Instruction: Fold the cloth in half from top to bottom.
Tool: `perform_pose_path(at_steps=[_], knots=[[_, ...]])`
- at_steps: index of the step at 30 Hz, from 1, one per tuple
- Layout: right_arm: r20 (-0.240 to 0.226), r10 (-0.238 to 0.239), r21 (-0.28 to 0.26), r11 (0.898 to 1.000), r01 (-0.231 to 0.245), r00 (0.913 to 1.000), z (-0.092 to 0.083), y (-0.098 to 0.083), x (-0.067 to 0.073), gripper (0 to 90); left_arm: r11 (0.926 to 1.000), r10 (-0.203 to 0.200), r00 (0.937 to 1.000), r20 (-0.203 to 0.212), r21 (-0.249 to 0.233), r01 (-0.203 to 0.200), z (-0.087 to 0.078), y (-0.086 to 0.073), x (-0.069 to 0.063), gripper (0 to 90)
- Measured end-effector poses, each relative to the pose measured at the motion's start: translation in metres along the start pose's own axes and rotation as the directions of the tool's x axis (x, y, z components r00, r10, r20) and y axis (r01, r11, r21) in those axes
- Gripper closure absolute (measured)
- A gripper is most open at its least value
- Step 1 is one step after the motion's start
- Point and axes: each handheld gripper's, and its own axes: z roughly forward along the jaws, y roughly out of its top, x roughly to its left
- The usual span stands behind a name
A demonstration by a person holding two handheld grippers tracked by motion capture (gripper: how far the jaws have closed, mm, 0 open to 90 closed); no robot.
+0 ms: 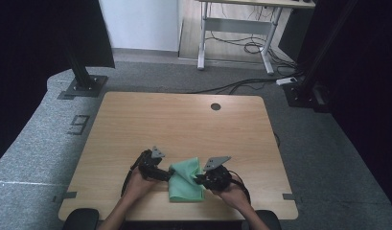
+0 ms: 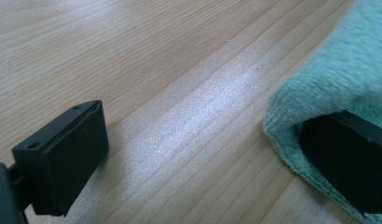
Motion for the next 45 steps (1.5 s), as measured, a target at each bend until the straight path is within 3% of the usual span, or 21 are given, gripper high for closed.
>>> perform_pose_path(at_steps=[9, 18, 26, 29, 35, 41, 45], knots=[[0.004, 0.005, 0.053, 0.999, -0.005, 1.0000, 0.015, -0.013, 0.003, 82.1, 1.0000, -0.006, 1.0000, 0.000, -0.002, 0.006, 0.001, 0.001, 0.001, 1.2], [0.038, 0.026, 0.044, 0.999, -0.028, 0.9989, 0.023, -0.010, -0.010, 82.0, 1.0000, -0.002, 1.0000, -0.002, 0.003, 0.002, 0.011, 0.013, 0.014, 0.7], [0.056, 0.074, 0.016, 0.997, -0.075, 0.9957, 0.029, -0.007, -0.024, 81.7, 0.9993, 0.037, 0.9978, 0.055, -0.003, -0.037, 0.017, 0.024, 0.029, 6.8], [0.058, 0.089, 0.007, 0.996, -0.089, 0.9944, 0.029, -0.009, -0.024, 81.5, 0.9989, 0.045, 0.9939, 0.100, 0.010, -0.046, 0.010, 0.024, 0.027, 17.3], [0.044, 0.133, -0.014, 0.991, -0.132, 0.9902, 0.029, -0.012, -0.025, 80.9, 0.9960, 0.087, 0.9872, 0.134, 0.008, -0.089, -0.010, 0.031, 0.022, 23.4], [0.035, 0.171, -0.035, 0.985, -0.170, 0.9846, 0.029, -0.015, -0.027, 80.6, 0.9930, 0.117, 0.9806, 0.157, -0.035, -0.113, -0.022, 0.059, 0.017, 30.1], [0.031, 0.176, -0.039, 0.984, -0.175, 0.9839, 0.029, -0.016, -0.027, 80.2, 0.9866, 0.163, 0.9727, 0.165, -0.016, -0.162, -0.015, 0.079, 0.006, 31.8]])
